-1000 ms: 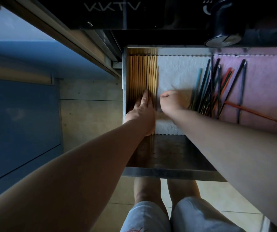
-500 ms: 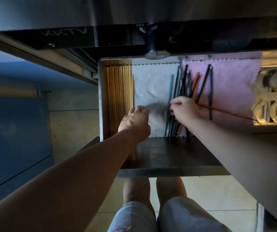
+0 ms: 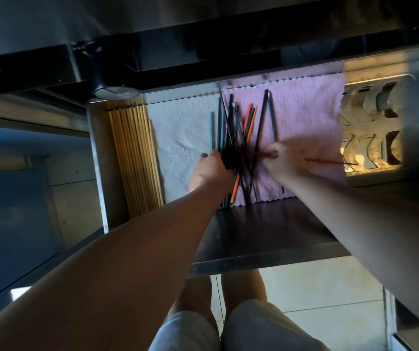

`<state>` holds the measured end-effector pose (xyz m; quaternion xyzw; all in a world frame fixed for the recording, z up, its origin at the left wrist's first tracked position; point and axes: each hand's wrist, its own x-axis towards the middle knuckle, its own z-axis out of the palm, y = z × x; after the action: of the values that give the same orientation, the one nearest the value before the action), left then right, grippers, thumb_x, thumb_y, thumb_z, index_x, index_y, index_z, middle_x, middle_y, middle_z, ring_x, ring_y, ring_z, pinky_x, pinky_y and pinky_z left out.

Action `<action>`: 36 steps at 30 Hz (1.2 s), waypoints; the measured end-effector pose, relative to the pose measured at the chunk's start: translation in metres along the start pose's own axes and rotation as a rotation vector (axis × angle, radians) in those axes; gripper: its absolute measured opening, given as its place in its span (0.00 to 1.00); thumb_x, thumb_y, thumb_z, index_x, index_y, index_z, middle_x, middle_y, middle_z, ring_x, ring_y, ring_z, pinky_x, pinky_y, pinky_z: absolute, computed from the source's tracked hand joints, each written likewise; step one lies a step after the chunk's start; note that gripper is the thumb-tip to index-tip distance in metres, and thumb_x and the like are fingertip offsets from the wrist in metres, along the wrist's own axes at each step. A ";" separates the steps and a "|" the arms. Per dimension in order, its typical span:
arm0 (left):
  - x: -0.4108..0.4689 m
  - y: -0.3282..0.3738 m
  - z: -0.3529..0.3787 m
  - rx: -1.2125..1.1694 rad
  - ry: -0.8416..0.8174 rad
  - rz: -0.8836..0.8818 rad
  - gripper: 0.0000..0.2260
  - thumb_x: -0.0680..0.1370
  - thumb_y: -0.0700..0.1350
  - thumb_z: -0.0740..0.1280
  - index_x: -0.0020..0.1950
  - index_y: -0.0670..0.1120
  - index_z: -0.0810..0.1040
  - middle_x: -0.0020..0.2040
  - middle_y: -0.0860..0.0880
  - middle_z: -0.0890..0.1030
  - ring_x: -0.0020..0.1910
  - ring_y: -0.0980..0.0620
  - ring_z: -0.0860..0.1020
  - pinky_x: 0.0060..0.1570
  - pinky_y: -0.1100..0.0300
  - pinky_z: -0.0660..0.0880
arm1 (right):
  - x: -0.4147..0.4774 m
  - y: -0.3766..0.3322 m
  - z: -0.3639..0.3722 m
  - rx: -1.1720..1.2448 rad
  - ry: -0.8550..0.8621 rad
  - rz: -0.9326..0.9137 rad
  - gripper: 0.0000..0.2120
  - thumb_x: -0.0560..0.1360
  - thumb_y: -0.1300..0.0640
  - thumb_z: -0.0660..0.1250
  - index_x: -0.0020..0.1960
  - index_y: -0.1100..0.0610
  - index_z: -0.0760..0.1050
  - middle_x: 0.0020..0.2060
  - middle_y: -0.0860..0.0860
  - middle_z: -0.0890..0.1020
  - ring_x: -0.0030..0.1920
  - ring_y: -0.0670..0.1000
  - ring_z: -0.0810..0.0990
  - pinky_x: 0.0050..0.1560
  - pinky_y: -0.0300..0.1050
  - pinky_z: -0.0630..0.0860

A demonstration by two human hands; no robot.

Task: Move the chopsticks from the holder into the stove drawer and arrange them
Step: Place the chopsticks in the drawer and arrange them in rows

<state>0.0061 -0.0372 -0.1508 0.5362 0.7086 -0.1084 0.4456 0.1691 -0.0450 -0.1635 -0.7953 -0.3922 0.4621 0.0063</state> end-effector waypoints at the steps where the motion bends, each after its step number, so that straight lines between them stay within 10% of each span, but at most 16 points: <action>1: 0.002 0.003 0.003 0.005 0.020 -0.026 0.17 0.77 0.43 0.66 0.65 0.43 0.71 0.59 0.42 0.74 0.54 0.42 0.77 0.49 0.50 0.74 | 0.001 0.001 -0.001 -0.016 -0.001 -0.016 0.16 0.74 0.59 0.64 0.62 0.55 0.76 0.52 0.54 0.83 0.52 0.55 0.81 0.45 0.39 0.72; 7: 0.011 0.000 0.010 0.074 0.116 -0.104 0.12 0.78 0.40 0.62 0.61 0.47 0.74 0.51 0.46 0.80 0.48 0.43 0.79 0.45 0.49 0.77 | 0.005 0.004 0.000 -0.030 0.100 -0.135 0.15 0.75 0.61 0.64 0.61 0.59 0.71 0.42 0.52 0.77 0.43 0.54 0.77 0.35 0.39 0.66; 18: 0.013 -0.001 0.005 -0.088 0.051 -0.195 0.06 0.74 0.43 0.63 0.41 0.41 0.74 0.31 0.48 0.71 0.27 0.52 0.69 0.23 0.63 0.62 | 0.009 0.009 -0.003 -0.019 0.035 -0.146 0.06 0.72 0.63 0.62 0.47 0.57 0.74 0.42 0.52 0.78 0.45 0.55 0.78 0.46 0.51 0.77; 36: 0.002 0.004 -0.002 -0.555 0.268 -0.347 0.05 0.76 0.42 0.60 0.47 0.43 0.75 0.39 0.47 0.77 0.38 0.47 0.75 0.36 0.59 0.69 | -0.001 -0.032 0.035 -0.238 0.055 -0.301 0.07 0.75 0.53 0.67 0.50 0.56 0.78 0.46 0.53 0.82 0.47 0.56 0.80 0.42 0.45 0.76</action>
<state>0.0091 -0.0334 -0.1497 0.2757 0.8438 0.0854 0.4524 0.1231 -0.0359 -0.1707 -0.7351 -0.5583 0.3846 -0.0079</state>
